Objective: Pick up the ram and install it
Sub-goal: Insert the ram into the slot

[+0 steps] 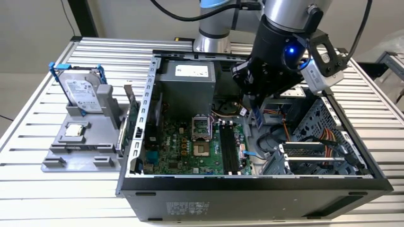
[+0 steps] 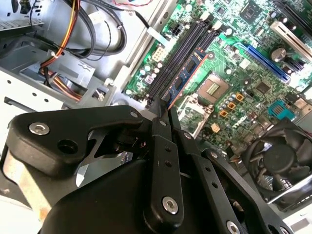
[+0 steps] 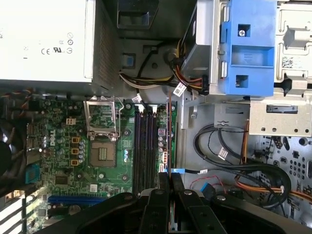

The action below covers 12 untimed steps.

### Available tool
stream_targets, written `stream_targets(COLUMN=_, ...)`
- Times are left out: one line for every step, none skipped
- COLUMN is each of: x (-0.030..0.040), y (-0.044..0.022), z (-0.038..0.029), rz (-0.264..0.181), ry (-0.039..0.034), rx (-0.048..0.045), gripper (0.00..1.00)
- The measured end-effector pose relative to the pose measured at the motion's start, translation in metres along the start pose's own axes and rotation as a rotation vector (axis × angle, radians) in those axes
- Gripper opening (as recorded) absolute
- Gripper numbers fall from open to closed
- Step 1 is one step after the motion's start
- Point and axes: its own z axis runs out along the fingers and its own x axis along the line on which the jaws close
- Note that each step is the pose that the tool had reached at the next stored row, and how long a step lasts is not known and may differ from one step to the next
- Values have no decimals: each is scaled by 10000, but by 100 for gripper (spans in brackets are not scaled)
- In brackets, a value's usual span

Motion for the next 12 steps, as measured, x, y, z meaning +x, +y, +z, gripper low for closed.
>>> stream_targets(x=0, y=0, z=5, rz=0, ry=0, rx=2, gripper=0)
stream_targets(x=0, y=0, z=9, rz=0, ry=0, rx=5, gripper=0)
stream_targets(x=0, y=-1, z=13, rz=0, ry=0, rx=8, gripper=0)
stream_targets(x=0, y=-1, z=17, rz=0, ry=0, rx=10, gripper=0)
stream_targets(x=0, y=-1, z=22, rz=0, ry=0, rx=12, gripper=0)
stream_targets(x=0, y=-1, z=26, rz=0, ry=0, rx=14, gripper=0)
stream_targets(x=0, y=-1, z=30, rz=0, ry=0, rx=17, gripper=0)
stream_targets(x=0, y=-1, z=34, rz=0, ry=0, rx=20, gripper=0)
stream_targets(x=0, y=-2, z=38, rz=0, ry=0, rx=22, gripper=0)
stream_targets(x=0, y=-2, z=43, rz=0, ry=1, rx=26, gripper=0)
stream_targets(x=-1, y=-2, z=47, rz=0, ry=1, rx=28, gripper=0)
stream_targets(x=-1, y=-2, z=51, rz=0, ry=0, rx=30, gripper=0)
